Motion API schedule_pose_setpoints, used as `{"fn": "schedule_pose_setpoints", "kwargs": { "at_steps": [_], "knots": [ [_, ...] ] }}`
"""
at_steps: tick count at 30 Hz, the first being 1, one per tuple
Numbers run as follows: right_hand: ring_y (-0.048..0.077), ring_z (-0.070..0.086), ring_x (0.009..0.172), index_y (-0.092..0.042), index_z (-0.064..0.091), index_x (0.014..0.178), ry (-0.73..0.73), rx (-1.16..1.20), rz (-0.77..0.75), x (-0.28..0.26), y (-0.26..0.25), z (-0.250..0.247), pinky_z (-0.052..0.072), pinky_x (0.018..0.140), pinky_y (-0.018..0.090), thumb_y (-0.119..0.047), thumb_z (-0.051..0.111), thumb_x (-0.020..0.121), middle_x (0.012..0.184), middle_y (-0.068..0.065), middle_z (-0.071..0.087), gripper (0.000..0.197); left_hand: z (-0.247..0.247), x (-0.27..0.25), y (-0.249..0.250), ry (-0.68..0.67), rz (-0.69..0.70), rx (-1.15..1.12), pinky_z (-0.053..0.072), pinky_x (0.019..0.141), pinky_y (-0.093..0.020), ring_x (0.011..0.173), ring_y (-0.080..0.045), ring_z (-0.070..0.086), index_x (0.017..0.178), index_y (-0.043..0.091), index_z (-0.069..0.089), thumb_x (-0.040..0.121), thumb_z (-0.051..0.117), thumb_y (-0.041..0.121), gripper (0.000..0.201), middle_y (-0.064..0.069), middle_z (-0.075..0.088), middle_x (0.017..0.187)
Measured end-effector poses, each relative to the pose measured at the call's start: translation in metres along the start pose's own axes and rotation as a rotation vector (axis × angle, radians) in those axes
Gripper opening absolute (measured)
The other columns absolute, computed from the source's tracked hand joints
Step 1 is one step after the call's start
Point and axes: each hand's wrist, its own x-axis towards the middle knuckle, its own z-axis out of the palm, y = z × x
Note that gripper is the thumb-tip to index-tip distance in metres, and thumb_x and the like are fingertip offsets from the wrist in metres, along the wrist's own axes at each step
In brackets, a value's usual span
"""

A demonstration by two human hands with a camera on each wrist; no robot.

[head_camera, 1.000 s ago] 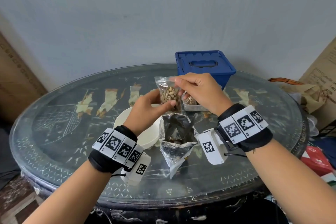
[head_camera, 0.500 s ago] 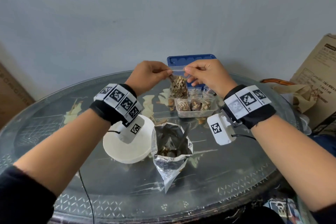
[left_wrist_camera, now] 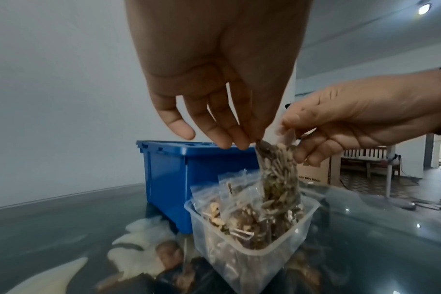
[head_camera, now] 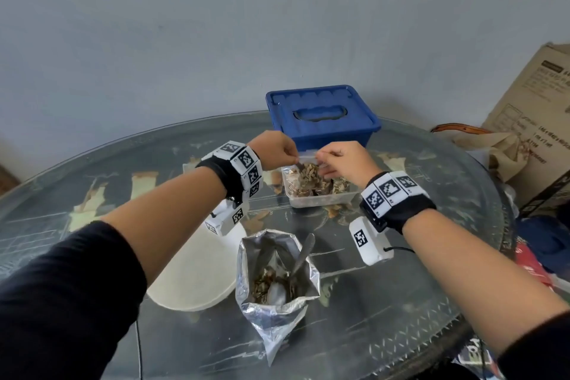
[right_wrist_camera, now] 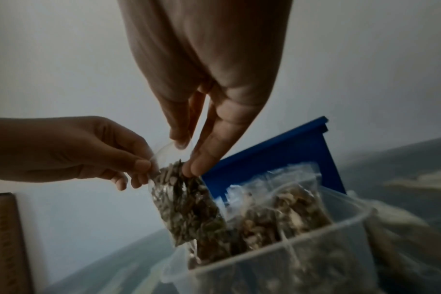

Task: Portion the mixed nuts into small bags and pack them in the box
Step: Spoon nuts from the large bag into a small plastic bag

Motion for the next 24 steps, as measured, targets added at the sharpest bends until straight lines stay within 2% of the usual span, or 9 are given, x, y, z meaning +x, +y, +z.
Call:
{"fn": "schedule_pose_setpoints", "kwargs": {
  "at_steps": [2, 4, 7, 9, 12, 14, 20, 24],
  "knots": [
    [0.019, 0.069, 0.075, -0.013, 0.067, 0.087, 0.020, -0.025, 0.015, 0.004, 0.012, 0.002, 0.058, 0.071, 0.029, -0.013, 0.057, 0.092, 0.089, 0.010, 0.069, 0.011, 0.011, 0.011, -0.001, -0.042, 0.003, 0.020, 0.038, 0.076, -0.019, 0.092, -0.014, 0.058, 0.101, 0.010, 0.070, 0.090, 0.056, 0.023, 0.022, -0.002, 0.068, 0.102],
    [0.014, 0.068, 0.072, -0.011, 0.067, 0.092, 0.044, -0.051, 0.029, 0.007, 0.022, 0.004, 0.057, 0.068, 0.024, -0.012, 0.057, 0.092, 0.086, 0.007, 0.068, 0.010, 0.020, 0.020, -0.003, -0.077, 0.006, 0.030, 0.039, 0.076, -0.020, 0.085, -0.011, 0.056, 0.100, 0.011, 0.070, 0.090, 0.056, 0.024, 0.021, -0.003, 0.069, 0.101],
    [0.012, 0.066, 0.071, -0.006, 0.066, 0.098, 0.071, -0.076, 0.069, 0.011, 0.032, 0.008, 0.057, 0.070, 0.024, -0.010, 0.057, 0.091, 0.084, 0.007, 0.067, 0.012, 0.030, 0.030, -0.004, -0.101, 0.011, 0.063, 0.039, 0.074, -0.021, 0.080, -0.008, 0.052, 0.100, 0.011, 0.070, 0.090, 0.055, 0.022, 0.020, -0.001, 0.068, 0.100],
    [0.016, 0.065, 0.077, -0.005, 0.065, 0.100, 0.081, -0.117, 0.078, 0.013, 0.037, 0.011, 0.057, 0.074, 0.027, -0.010, 0.062, 0.088, 0.085, 0.005, 0.066, 0.014, 0.034, 0.034, -0.006, -0.105, 0.011, 0.076, 0.041, 0.075, -0.022, 0.080, -0.008, 0.052, 0.100, 0.012, 0.070, 0.090, 0.055, 0.021, 0.020, 0.001, 0.068, 0.100],
    [0.013, 0.058, 0.090, -0.011, 0.062, 0.106, 0.055, -0.372, 0.028, 0.013, 0.043, 0.015, 0.048, 0.084, 0.029, -0.019, 0.068, 0.083, 0.096, -0.002, 0.063, 0.025, 0.041, 0.038, -0.008, -0.143, -0.015, 0.105, 0.049, 0.084, -0.030, 0.082, -0.010, 0.053, 0.098, 0.017, 0.069, 0.088, 0.055, 0.026, 0.019, 0.007, 0.064, 0.092],
    [0.011, 0.054, 0.092, -0.013, 0.058, 0.109, 0.027, -0.469, 0.007, 0.011, 0.044, 0.018, 0.045, 0.085, 0.027, -0.021, 0.068, 0.083, 0.100, -0.005, 0.060, 0.028, 0.045, 0.040, -0.007, -0.158, -0.022, 0.143, 0.050, 0.087, -0.036, 0.083, -0.012, 0.056, 0.098, 0.021, 0.068, 0.088, 0.055, 0.028, 0.018, 0.008, 0.064, 0.092],
    [0.020, 0.059, 0.093, -0.009, 0.061, 0.101, 0.065, -0.555, -0.074, 0.014, 0.042, 0.015, 0.048, 0.085, 0.033, -0.011, 0.066, 0.084, 0.100, 0.006, 0.064, 0.018, 0.047, 0.044, -0.002, -0.169, -0.004, 0.158, 0.050, 0.086, -0.037, 0.090, -0.015, 0.058, 0.103, 0.020, 0.067, 0.087, 0.055, 0.027, 0.022, 0.005, 0.065, 0.101],
    [0.019, 0.057, 0.091, -0.010, 0.062, 0.093, 0.018, -0.677, -0.126, 0.012, 0.043, 0.015, 0.045, 0.080, 0.029, -0.014, 0.063, 0.086, 0.096, 0.005, 0.064, 0.008, 0.051, 0.044, -0.002, -0.186, 0.010, 0.243, 0.049, 0.076, -0.035, 0.083, -0.016, 0.054, 0.093, 0.028, 0.067, 0.086, 0.051, 0.031, 0.017, 0.006, 0.054, 0.086]
  ]
}}
